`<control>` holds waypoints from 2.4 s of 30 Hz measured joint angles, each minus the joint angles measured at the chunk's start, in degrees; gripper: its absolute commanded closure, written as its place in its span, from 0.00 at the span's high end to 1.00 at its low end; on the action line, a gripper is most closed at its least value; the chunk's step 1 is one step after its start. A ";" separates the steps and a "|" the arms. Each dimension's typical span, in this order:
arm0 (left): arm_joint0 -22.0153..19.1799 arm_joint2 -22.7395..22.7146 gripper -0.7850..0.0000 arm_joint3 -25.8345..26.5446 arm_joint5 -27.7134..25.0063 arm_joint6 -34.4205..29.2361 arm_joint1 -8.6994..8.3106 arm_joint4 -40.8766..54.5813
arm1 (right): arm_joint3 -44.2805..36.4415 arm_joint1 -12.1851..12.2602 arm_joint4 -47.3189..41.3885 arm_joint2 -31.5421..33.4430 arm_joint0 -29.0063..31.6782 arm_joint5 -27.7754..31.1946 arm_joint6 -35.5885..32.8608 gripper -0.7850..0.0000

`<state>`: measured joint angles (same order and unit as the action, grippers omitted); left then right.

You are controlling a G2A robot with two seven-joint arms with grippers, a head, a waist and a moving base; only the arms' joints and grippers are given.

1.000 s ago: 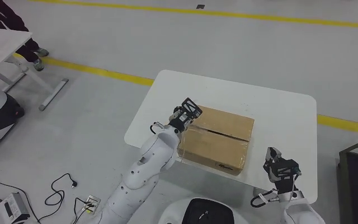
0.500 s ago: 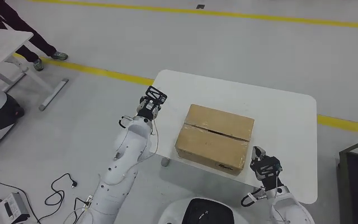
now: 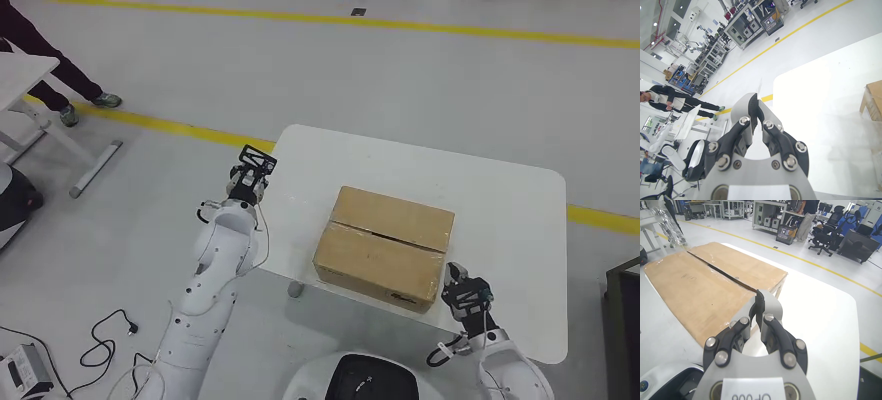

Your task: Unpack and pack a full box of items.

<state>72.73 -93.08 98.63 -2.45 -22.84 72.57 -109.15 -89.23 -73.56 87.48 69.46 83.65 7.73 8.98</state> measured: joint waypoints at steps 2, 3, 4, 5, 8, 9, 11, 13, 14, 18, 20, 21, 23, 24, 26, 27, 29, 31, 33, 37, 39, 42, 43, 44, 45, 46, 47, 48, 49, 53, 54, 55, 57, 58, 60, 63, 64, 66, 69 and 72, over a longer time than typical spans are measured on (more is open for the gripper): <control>-0.37 -0.77 0.00 -0.88 0.23 0.03 -0.07 0.15 | 0.10 -0.01 0.06 -0.06 -0.16 0.04 -0.10 0.00; -0.54 -1.09 0.00 -1.38 0.32 0.03 -0.10 0.24 | 0.15 -0.01 0.08 -0.07 -0.21 0.04 -0.12 0.00; -0.73 -1.38 0.16 -1.92 0.43 -0.01 -0.12 0.30 | 0.20 -0.02 0.10 -0.07 -0.26 0.04 -0.14 0.00; -1.00 -1.74 0.40 -2.69 0.72 -0.14 -0.15 0.25 | 0.26 -0.02 0.15 -0.07 -0.34 0.04 -0.18 0.00; -1.75 -2.27 1.00 -4.47 1.45 -0.85 -0.17 0.31 | 0.34 0.00 0.27 0.05 -0.53 0.03 -0.22 0.00; -1.96 -2.31 1.00 -4.89 1.55 -1.23 -0.17 0.40 | 0.36 0.00 0.27 0.10 -0.57 0.03 -0.26 0.00; -2.34 -2.48 1.00 -5.59 2.05 -2.09 -0.14 0.63 | 0.37 0.01 0.27 0.17 -0.64 0.03 -0.39 0.00; -2.43 -2.63 1.00 -5.84 2.62 -2.63 -0.11 0.68 | 0.44 0.01 0.28 0.19 -0.73 -0.04 -0.50 0.00; -2.41 -2.88 1.00 -5.92 3.09 -2.92 -0.11 0.61 | 0.49 0.00 0.34 0.17 -0.79 -0.07 -0.54 0.00; -2.46 -4.47 1.00 -6.47 4.07 -3.52 -0.27 0.19 | 0.65 0.00 0.48 0.19 -0.85 -0.16 -0.73 0.00; -2.47 -5.54 1.00 -6.38 4.28 -3.69 -0.40 -0.05 | 0.66 0.02 0.54 0.28 -0.85 -0.17 -0.78 0.00; -2.43 -6.05 1.00 -6.28 4.39 -3.83 -0.45 -0.10 | 0.59 0.04 0.55 0.38 -0.82 -0.15 -0.77 0.00; -2.24 -7.17 1.00 -6.06 4.71 -4.08 -0.57 -0.32 | 0.30 0.10 0.45 0.72 -0.72 -0.09 -0.72 0.00; -2.08 -7.56 1.00 -5.97 4.72 -4.15 -0.64 -0.68 | 0.12 0.12 0.36 0.89 -0.64 -0.05 -0.69 0.00; -1.58 -8.11 1.00 -5.47 4.50 -4.21 -0.75 -1.59 | -0.39 0.20 0.21 1.39 -0.37 0.00 -0.61 0.00; -1.28 -8.15 1.00 -5.02 4.20 -4.07 -0.76 -1.56 | -0.68 0.25 0.15 1.68 -0.21 -0.03 -0.51 0.00; -0.24 -7.71 1.00 -3.43 2.96 -3.38 -0.74 -0.98 | -1.46 0.39 0.08 2.61 0.30 -0.38 -0.16 0.00; 0.86 -6.66 1.00 -1.62 1.35 -2.78 -0.61 0.44 | -2.25 0.54 -0.07 3.60 0.90 -0.68 0.04 0.00; 2.11 -4.52 1.00 0.93 -0.60 -2.19 -0.33 2.78 | -3.18 0.74 -0.14 4.98 1.69 -1.05 0.19 0.00; 3.44 2.55 1.00 5.01 -4.87 -1.40 0.38 7.01 | -4.27 1.21 1.13 7.88 3.27 -2.21 0.50 0.00; 3.20 6.84 1.00 6.41 -7.08 -1.73 0.65 6.74 | -4.50 1.43 1.45 9.47 4.03 -2.67 0.72 0.00; 2.10 13.03 1.00 7.40 -9.19 -2.17 1.18 6.71 | -4.65 1.71 1.10 11.75 5.15 -3.06 0.90 0.00; 1.65 14.88 1.00 7.37 -9.88 -2.38 1.32 6.63 | -4.67 1.78 0.91 12.38 5.45 -3.13 0.94 0.00; 0.97 17.29 1.00 6.98 -11.43 -2.91 1.49 6.36 | -4.67 1.86 0.67 13.09 5.83 -3.18 1.00 0.00; 0.35 18.95 1.00 6.52 -12.83 -3.47 1.61 6.09 | -4.65 1.91 0.53 13.56 6.10 -3.22 1.04 0.00; -0.38 20.54 1.00 5.92 -14.23 -4.01 1.70 5.57 | -4.63 1.95 0.35 13.97 6.37 -3.28 1.08 0.00; -1.46 22.44 1.00 4.93 -15.70 -4.74 1.84 4.46 | -4.64 1.99 0.12 14.43 6.72 -3.36 1.16 0.00; -2.31 23.64 1.00 4.15 -16.22 -5.32 1.96 3.60 | -4.69 2.02 -0.01 14.71 6.94 -3.38 1.22 0.00; -3.07 24.80 1.00 3.37 -16.58 -5.83 2.09 3.01 | -4.76 2.04 -0.16 14.95 7.14 -3.38 1.29 0.00; -6.25 29.60 1.00 -0.04 -18.00 -8.05 2.80 1.20 | -5.05 2.10 -0.55 15.62 8.01 -3.43 1.51 0.00; -6.87 30.54 1.00 -0.79 -18.15 -8.42 2.95 0.60 | -5.08 2.10 -0.63 15.73 8.16 -3.56 1.53 0.00; -7.44 31.35 1.00 -1.56 -18.14 -8.76 3.11 0.34 | -5.11 2.11 -0.69 15.84 8.29 -3.64 1.55 0.00; -8.79 33.09 1.00 -3.46 -18.69 -9.79 3.49 0.06 | -5.12 2.12 -0.86 16.14 8.50 -3.78 1.58 0.00; -9.38 33.68 1.00 -4.23 -18.72 -10.15 3.66 0.10 | -5.12 2.13 -0.94 16.26 8.59 -3.81 1.59 0.00; -10.68 34.94 1.00 -5.94 -18.37 -10.68 4.00 -0.59 | -5.12 2.15 -1.07 16.52 8.78 -3.83 1.60 0.00; -12.26 36.14 1.00 -8.19 -16.90 -10.25 4.39 -1.97 | -5.07 2.16 -1.07 16.74 8.98 -3.93 1.68 0.00; -12.75 36.36 1.00 -8.88 -16.43 -10.07 4.49 -2.63 | -5.05 2.17 -1.08 16.77 9.02 -3.96 1.72 0.00; -13.86 36.82 1.00 -10.35 -15.56 -9.72 4.64 -4.38 | -4.98 2.16 -1.15 16.80 9.06 -4.03 1.73 0.00; -15.08 37.43 1.00 -12.04 -14.85 -9.15 4.79 -7.25 | -4.93 2.13 -1.18 16.75 9.06 -4.07 1.67 0.00; -15.82 37.57 1.00 -12.62 -14.04 -8.11 4.82 -9.89 | -4.92 2.11 -1.32 16.67 9.04 -4.06 1.61 0.00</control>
<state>56.91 -55.51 86.01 -16.49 -30.95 77.39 -119.04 -94.15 -71.45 86.16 86.13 92.69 3.67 10.60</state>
